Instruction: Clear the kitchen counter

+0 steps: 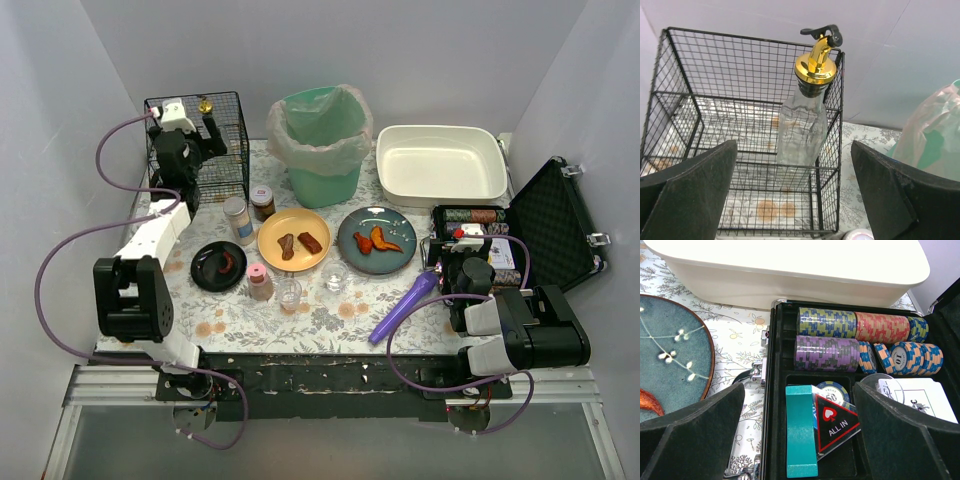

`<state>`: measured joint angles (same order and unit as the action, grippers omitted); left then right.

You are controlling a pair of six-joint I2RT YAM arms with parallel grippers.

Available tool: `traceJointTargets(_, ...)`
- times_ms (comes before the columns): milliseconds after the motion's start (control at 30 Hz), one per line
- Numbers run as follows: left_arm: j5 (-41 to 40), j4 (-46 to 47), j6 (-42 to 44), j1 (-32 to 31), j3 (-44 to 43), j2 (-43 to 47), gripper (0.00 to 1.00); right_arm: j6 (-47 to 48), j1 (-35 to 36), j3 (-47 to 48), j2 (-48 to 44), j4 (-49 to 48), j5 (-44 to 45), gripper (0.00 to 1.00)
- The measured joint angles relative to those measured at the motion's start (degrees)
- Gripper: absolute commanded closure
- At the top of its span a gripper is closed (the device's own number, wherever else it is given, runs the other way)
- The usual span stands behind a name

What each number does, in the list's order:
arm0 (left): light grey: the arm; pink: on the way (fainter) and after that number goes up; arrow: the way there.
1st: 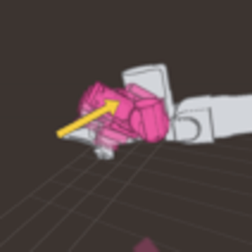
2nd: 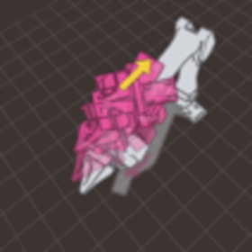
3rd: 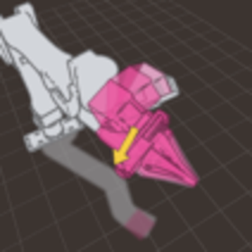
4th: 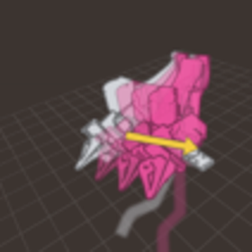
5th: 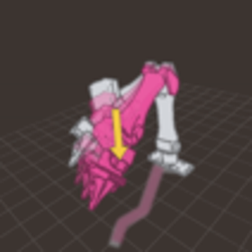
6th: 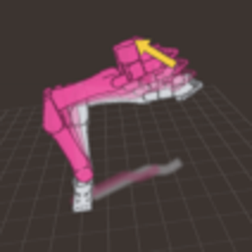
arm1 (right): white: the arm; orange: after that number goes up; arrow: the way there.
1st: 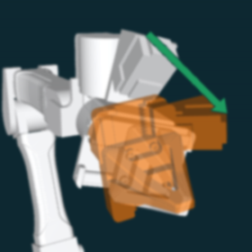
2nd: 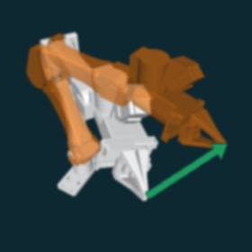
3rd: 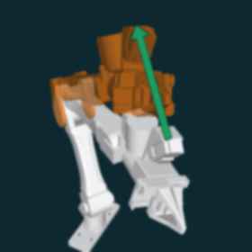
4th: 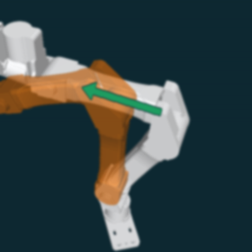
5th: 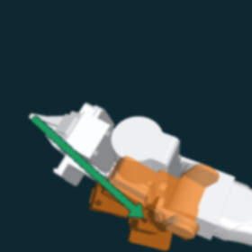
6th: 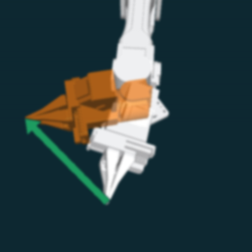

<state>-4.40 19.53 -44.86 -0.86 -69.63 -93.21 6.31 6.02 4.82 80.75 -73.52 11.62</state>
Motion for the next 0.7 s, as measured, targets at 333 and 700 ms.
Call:
traceJointTargets(333, -3.5, -6.7, -7.9, 0.0, 10.5, 14.1, 0.02, 0.0, 0.0, 0.0, 0.0, 0.0, 0.0, 0.02)
traceJointTargets(700, 1.9, -17.0, -9.0, 0.0, 8.6, 15.9, 0.02, 0.0, 0.0, 0.0, 0.0, 0.0, 0.0, 0.02)
